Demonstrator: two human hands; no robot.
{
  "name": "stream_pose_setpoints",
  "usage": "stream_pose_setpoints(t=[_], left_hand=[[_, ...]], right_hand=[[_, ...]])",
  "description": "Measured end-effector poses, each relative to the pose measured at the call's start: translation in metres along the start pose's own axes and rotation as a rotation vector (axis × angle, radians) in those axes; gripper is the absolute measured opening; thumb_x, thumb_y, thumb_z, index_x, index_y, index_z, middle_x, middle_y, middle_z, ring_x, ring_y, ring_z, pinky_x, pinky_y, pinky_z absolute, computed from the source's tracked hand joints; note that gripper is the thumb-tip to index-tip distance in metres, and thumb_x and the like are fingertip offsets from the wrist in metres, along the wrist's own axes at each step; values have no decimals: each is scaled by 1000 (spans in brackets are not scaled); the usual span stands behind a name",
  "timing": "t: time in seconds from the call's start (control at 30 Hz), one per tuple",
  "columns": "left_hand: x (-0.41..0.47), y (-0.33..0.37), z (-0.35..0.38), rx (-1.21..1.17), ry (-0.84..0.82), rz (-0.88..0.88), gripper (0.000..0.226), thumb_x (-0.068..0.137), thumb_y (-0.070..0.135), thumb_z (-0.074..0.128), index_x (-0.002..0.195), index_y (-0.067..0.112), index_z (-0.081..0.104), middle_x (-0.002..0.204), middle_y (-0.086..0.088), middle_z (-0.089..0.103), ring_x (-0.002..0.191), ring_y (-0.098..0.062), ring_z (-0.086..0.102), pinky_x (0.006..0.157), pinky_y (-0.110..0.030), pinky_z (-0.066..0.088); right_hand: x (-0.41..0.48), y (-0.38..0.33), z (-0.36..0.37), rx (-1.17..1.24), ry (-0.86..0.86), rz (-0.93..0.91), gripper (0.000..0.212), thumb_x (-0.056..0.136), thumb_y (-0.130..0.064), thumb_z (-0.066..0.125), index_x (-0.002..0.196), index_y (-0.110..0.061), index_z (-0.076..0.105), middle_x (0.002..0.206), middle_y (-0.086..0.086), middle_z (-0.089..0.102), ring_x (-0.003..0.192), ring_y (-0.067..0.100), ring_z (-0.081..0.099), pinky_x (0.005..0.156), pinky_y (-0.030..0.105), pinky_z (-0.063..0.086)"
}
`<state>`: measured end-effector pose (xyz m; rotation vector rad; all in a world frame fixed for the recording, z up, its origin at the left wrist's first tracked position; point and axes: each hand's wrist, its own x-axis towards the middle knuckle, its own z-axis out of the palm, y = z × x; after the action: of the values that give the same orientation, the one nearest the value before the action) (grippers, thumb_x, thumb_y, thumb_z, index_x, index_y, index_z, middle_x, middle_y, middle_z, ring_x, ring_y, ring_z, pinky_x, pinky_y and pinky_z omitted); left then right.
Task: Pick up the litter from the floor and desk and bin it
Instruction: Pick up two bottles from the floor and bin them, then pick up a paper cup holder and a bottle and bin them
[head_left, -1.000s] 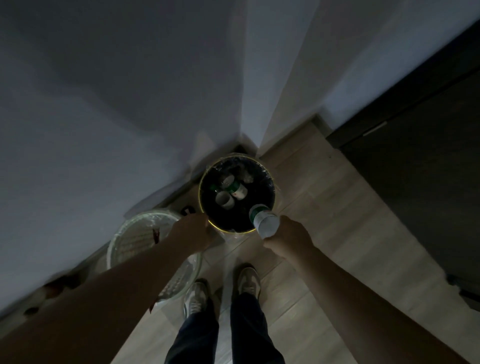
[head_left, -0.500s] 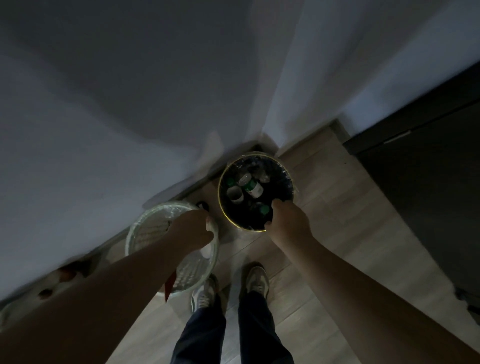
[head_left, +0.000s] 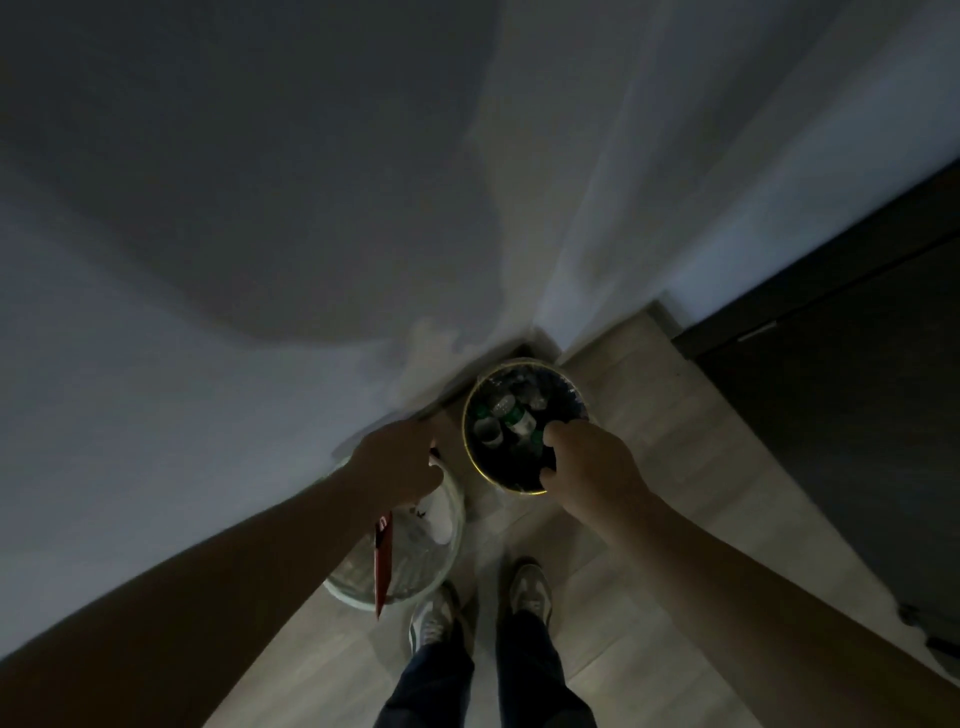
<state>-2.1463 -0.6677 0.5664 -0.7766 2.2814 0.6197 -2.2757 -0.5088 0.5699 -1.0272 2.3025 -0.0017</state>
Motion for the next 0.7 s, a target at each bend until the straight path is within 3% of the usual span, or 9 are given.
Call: stream_pose_setpoints(t=[0.2, 0.4, 0.5, 0.7], left_hand=[[-58, 20, -66, 73, 99, 73, 37, 94, 30, 50, 127, 14, 50, 128, -2, 53, 119, -19, 49, 96, -28, 38], [-128, 46, -123, 34, 184, 84, 43, 90, 37, 56, 128, 20, 48, 126, 1, 54, 116, -17, 50, 91, -23, 37], [-168, 63, -153, 39, 226, 94, 44, 91, 37, 56, 130, 19, 47, 129, 0, 53, 119, -18, 48, 92, -24, 36], [-243, 81, -208, 75, 360, 32, 47, 92, 41, 54, 134, 21, 45, 132, -1, 52, 122, -19, 47, 96, -28, 37]], right_hand=[[-39, -22, -84, -3, 151, -90, 31, 89, -30, 59, 116, -16, 55, 113, 3, 62, 108, 23, 57, 84, 32, 46], [-88, -35, -170, -55, 206, -252, 25, 88, -26, 60, 107, -11, 54, 100, 5, 59, 94, 24, 57, 69, 31, 41], [-117, -41, -214, -116, 198, -316, 29, 89, -23, 59, 115, -12, 54, 107, 6, 60, 98, 23, 56, 82, 36, 48], [-156, -63, -298, -251, 242, -481, 35, 91, -28, 56, 123, -15, 53, 116, 2, 60, 107, 21, 55, 86, 32, 45]])
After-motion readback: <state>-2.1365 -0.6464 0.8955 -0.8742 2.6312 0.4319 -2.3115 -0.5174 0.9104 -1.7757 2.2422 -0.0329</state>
